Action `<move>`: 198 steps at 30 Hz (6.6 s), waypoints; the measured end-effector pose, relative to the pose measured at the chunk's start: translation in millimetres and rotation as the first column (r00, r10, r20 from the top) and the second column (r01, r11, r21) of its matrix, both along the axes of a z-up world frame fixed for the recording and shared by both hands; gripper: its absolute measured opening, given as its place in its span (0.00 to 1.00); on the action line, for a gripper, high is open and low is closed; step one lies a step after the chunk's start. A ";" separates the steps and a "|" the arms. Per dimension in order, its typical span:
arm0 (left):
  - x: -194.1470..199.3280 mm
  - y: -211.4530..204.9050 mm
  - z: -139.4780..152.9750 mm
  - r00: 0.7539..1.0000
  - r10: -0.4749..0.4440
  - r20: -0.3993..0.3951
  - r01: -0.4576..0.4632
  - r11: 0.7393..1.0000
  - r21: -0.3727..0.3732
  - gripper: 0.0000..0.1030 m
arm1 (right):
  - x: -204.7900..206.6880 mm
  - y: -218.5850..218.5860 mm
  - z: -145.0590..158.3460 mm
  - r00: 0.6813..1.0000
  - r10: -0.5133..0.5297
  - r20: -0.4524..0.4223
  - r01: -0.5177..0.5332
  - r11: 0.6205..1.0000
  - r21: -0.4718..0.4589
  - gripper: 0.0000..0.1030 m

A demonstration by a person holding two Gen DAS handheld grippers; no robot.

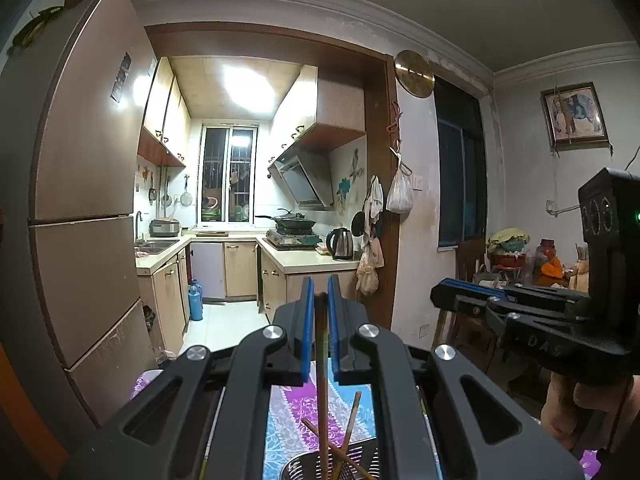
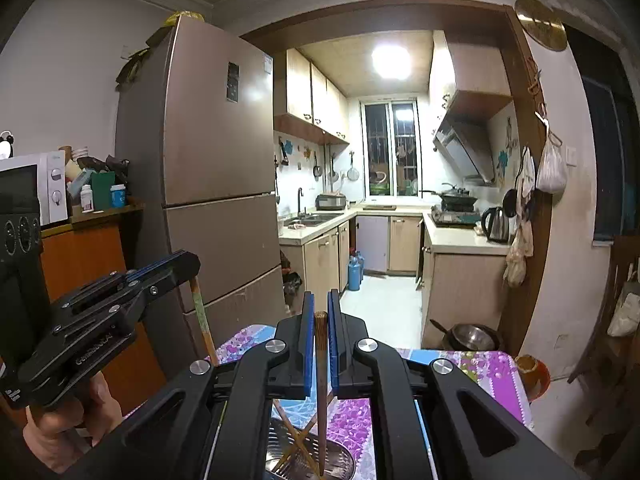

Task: Organize utensils
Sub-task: 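Raise both chopsticks upright and lower them into the blue utensil holder, then open both grippers to release the chopsticks into the holder, then move both open grippers back down to the remaining chopsticks, then close the left gripper on a chopstick while the right gripper grasps another, then lift both held chopsticks upright and carry them above the blue holder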

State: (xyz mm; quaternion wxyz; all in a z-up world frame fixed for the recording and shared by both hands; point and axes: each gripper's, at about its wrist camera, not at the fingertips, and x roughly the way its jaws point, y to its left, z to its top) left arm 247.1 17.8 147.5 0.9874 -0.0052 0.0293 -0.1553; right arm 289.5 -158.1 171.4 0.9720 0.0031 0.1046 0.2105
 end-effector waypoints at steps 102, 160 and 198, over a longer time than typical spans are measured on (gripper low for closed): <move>-264.3 63.1 -302.5 0.943 0.087 -0.322 -0.048 0.991 0.128 0.21 | -323.5 -4.2 -278.2 0.957 -0.175 -0.232 0.150 0.981 -0.123 0.18; -229.8 59.4 -149.1 0.992 0.128 -0.014 -0.127 0.989 0.074 0.05 | -244.5 -62.1 -122.2 0.994 -0.094 0.058 0.099 0.992 -0.079 0.07; -112.9 5.4 22.6 1.000 0.012 0.020 -0.013 0.999 0.051 0.05 | -115.0 -45.6 52.0 0.991 -0.014 0.133 0.009 0.999 0.037 0.07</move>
